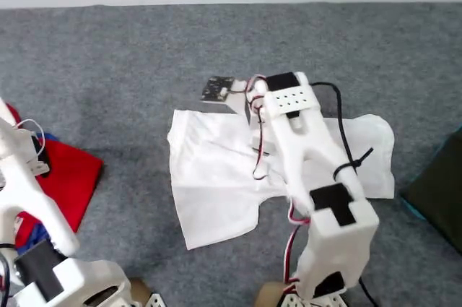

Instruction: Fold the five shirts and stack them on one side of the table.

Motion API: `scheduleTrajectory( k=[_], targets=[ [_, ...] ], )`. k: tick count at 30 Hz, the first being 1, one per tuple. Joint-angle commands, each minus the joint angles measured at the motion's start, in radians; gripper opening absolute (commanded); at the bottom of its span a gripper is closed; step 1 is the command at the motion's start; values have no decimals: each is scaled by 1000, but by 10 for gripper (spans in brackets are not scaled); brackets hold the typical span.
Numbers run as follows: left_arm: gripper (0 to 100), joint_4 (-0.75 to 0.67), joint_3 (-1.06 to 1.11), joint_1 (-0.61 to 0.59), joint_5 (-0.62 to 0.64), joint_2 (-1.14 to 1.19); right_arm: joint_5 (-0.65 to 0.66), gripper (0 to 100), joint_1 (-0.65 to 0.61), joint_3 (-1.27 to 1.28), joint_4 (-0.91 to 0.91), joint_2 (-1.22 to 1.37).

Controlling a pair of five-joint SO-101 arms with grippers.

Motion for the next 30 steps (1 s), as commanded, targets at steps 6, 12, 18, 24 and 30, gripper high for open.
scheduleTrajectory(
  k=[6,12,18,24,30],
  targets=[
    [72,-11,-7,2,5,-55,-43,11,-148,-58,300,-226],
    [72,-25,-8,-44,8,-55,-83,15,-186,104,309,-321],
    [72,-34,-8,-100,21,-55,-109,84,-245,496,99,-541],
    [72,-32,-5,-100,20,-55,-153,202,-351,829,-114,-733],
    [72,-29,-5,-100,20,-55,-150,246,-403,957,-226,-739]
  ],
)
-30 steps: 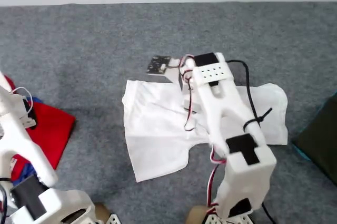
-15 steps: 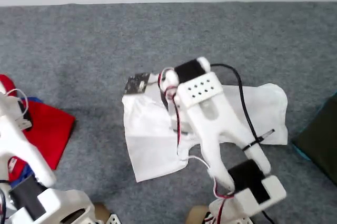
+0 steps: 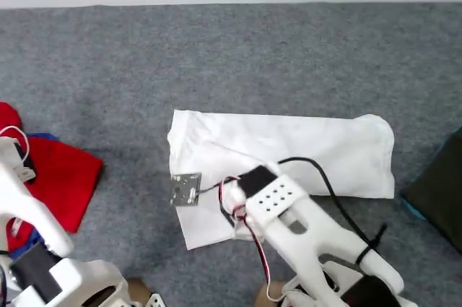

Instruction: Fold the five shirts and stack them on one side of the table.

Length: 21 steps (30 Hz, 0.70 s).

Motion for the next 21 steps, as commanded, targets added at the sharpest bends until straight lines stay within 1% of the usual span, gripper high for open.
scheduleTrajectory(
  k=[1,4,13,18,19,21],
  targets=[
    [72,-11,-5,-6,6,-55,-9,256,-24,35,-62,-41],
    [72,-9,-4,-6,6,-54,-9,265,-38,77,-108,-22],
    [72,-9,-4,-6,5,-49,-9,265,-39,84,-254,179],
    [72,-12,-4,-6,5,-49,-9,262,-39,37,-245,226],
    [72,-12,-4,-6,5,-49,-9,251,-39,35,-245,228],
    [72,-14,-4,-6,5,-49,-8,179,-39,35,-245,223]
  ],
)
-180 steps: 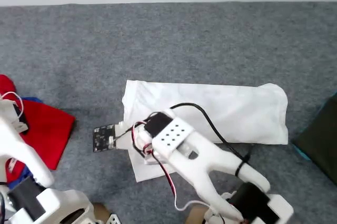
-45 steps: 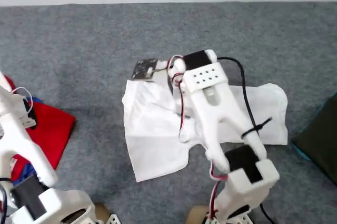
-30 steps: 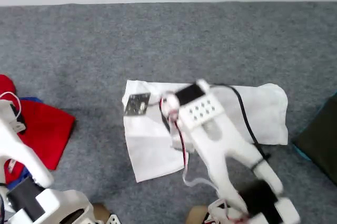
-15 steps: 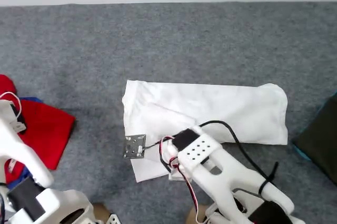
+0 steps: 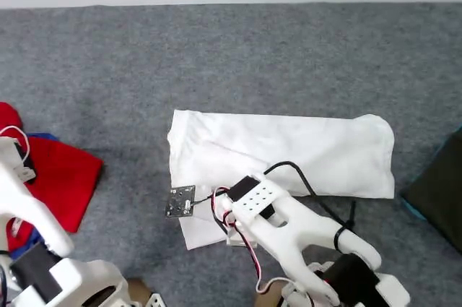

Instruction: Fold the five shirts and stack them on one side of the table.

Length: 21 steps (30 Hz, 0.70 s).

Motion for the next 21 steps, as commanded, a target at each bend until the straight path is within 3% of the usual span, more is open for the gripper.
scheduleTrajectory(
  k=[1,5,15,21],
  targets=[
    [72,-14,-4,-6,5,-49,-5,130,-7,-32,-5,10],
    [72,-15,-4,-6,5,-49,-8,13,-2,-32,-4,10],
    [72,-29,-4,-6,-18,-49,-8,11,1,-161,61,10],
    [72,-29,-4,-6,-35,-48,-8,11,74,-358,134,19]
  ],
)
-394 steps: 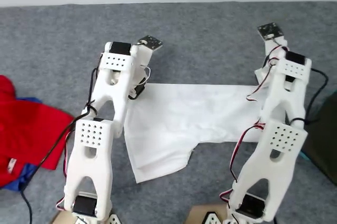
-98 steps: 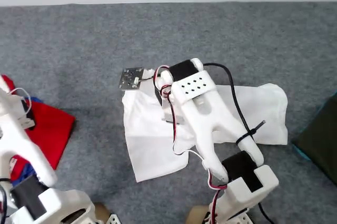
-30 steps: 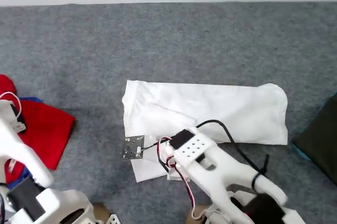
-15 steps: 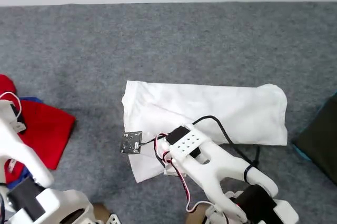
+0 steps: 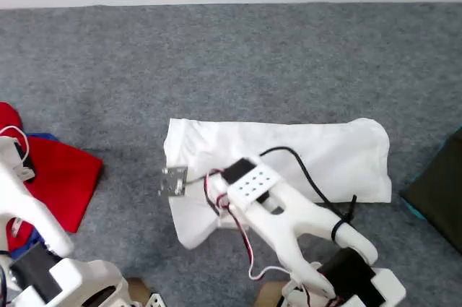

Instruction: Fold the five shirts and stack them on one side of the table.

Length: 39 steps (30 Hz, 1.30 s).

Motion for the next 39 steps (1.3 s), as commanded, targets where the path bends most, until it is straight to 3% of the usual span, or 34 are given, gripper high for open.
scheduleTrajectory(
  k=[1,10,13,16,22,34,39],
  targets=[
    [72,-17,-4,-6,-12,-48,-8,11,54,-143,25,-4],
    [72,-17,-4,-5,-12,-48,-12,20,168,-239,27,79],
    [72,-17,-4,-5,-12,-48,-14,85,197,-261,18,130],
    [72,-17,-4,-3,-12,-48,-91,147,228,-301,16,196],
    [72,-17,-4,-3,-12,-48,-153,152,297,-425,25,331],
    [72,-17,-4,-3,-12,-48,-199,154,302,-680,205,351],
    [72,-17,-4,-2,-12,-48,-198,154,302,-697,194,363]
  ],
)
